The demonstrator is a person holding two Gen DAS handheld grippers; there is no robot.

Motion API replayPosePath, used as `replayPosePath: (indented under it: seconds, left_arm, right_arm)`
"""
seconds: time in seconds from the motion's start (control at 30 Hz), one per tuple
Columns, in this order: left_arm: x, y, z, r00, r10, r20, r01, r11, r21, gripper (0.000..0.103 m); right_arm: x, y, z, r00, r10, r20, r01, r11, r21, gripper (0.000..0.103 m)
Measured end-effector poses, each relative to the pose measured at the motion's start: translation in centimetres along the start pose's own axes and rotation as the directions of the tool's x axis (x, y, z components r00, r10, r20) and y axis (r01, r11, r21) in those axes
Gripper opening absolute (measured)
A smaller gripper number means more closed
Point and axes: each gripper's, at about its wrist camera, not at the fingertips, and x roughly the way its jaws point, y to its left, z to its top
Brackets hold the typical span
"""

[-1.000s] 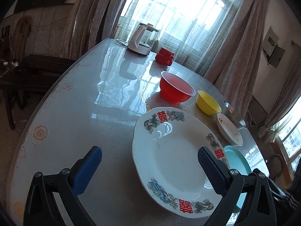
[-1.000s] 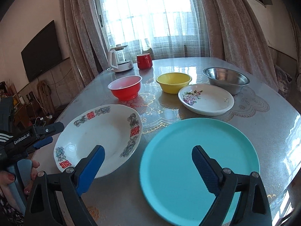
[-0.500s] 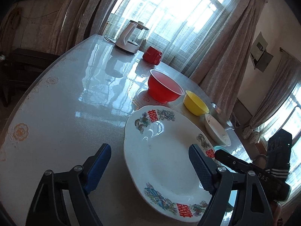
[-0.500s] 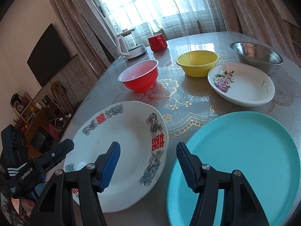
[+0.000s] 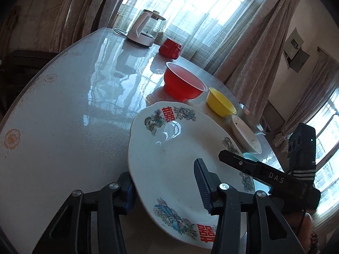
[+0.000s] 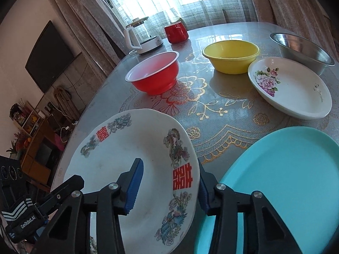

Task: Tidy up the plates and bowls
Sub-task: 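Close the right gripper on the plate rim and lift it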

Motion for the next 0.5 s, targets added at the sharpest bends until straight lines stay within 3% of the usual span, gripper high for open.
replayPosePath:
  seconds: [0.2,0.4,0.5]
  left_arm:
    - [0.47,-0.35,-0.22,0.999,0.041,-0.023,-0.041,0.999,0.028,0.042]
    - [0.4,-0.28,-0.21,0.997,0.079,-0.019,-0.078,0.996,0.031,0.035]
    - [0.45,-0.27,-0.14,0.996,0.084,-0.018,-0.084,0.996,0.031,0.034]
  right_arm:
    - [0.46,-0.21,0.15,1.0,-0.005,-0.009,0.005,1.0,-0.005,0.041]
    - [0.5,0.5,0.09,0.996,-0.082,-0.016,0.081,0.994,-0.079,0.034]
    - [0.28,-0.15,0.06,0.999,-0.045,-0.025,0.044,0.999,-0.027,0.03]
